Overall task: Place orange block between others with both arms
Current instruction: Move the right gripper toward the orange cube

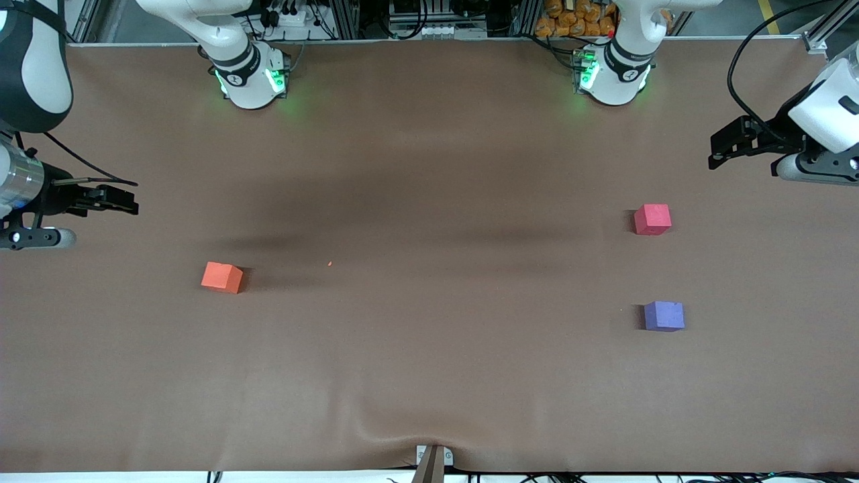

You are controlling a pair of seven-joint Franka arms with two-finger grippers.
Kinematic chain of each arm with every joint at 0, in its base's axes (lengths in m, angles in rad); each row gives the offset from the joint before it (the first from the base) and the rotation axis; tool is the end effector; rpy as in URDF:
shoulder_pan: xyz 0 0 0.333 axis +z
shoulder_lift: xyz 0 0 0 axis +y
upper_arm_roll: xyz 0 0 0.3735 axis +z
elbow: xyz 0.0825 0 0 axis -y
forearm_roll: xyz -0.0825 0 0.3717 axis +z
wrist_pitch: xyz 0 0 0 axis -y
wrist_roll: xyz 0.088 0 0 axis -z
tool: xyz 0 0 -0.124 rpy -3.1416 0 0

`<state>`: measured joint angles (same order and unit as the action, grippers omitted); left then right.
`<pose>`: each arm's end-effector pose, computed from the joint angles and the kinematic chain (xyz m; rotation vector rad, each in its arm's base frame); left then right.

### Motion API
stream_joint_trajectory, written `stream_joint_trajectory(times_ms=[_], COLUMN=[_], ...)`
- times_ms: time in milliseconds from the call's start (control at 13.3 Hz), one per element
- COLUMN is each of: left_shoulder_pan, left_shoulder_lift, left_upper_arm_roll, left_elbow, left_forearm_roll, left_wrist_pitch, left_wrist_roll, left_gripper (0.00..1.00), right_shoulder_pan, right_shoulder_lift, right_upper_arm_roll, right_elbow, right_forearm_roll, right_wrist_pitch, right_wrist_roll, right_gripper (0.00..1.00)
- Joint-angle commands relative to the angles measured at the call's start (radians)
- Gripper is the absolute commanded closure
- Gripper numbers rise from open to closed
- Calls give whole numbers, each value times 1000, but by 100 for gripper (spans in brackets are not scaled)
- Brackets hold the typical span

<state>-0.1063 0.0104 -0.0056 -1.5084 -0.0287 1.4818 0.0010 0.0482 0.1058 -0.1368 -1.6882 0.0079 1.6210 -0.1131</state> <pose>0.5329 -0.0636 0.6802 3.1093 -0.1789 -0.0600 0.5655 -0.0456 0.5571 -3.1191 -0.0358 0.2686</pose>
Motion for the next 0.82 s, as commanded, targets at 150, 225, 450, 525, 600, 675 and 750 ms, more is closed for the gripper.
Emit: stream_joint_trajectory(times_ms=[150,225,450,525,600,675,750], left_shoulder_pan=[2,2,2,2,4,4,4], left_shoulder_lift=[-12,-12,-10,-12,-10,-12,-12], left_upper_arm_roll=[-7,-7,-4,-4,-2,-2,-2], left_elbow=[1,1,1,1,1,1,-1], left_forearm_roll=[9,9,9,9,9,9,9], left_wrist_pitch=[-12,-12,-12,-12,-12,-12,-20], left_wrist_roll=[-1,-1,-1,-1,1,-1,-1], left_gripper=[0,0,0,0,0,0,0], right_shoulder_pan=[-5,-7,-8,-8,-7,-7,-7], right_shoulder_lift=[-18,-18,-18,-18,-18,-18,-18], right_upper_arm_roll=[2,2,2,2,2,2,2], right_elbow=[-8,-7,13,34,45,50,51], right_forearm_roll=[-3,-3,-2,-2,1,4,6], right_wrist_pitch=[-1,-1,-9,-24,-35,-42,-47], right_wrist_roll=[-17,-16,-13,-13,-13,-11,-11], right_gripper=[0,0,0,0,0,0,0])
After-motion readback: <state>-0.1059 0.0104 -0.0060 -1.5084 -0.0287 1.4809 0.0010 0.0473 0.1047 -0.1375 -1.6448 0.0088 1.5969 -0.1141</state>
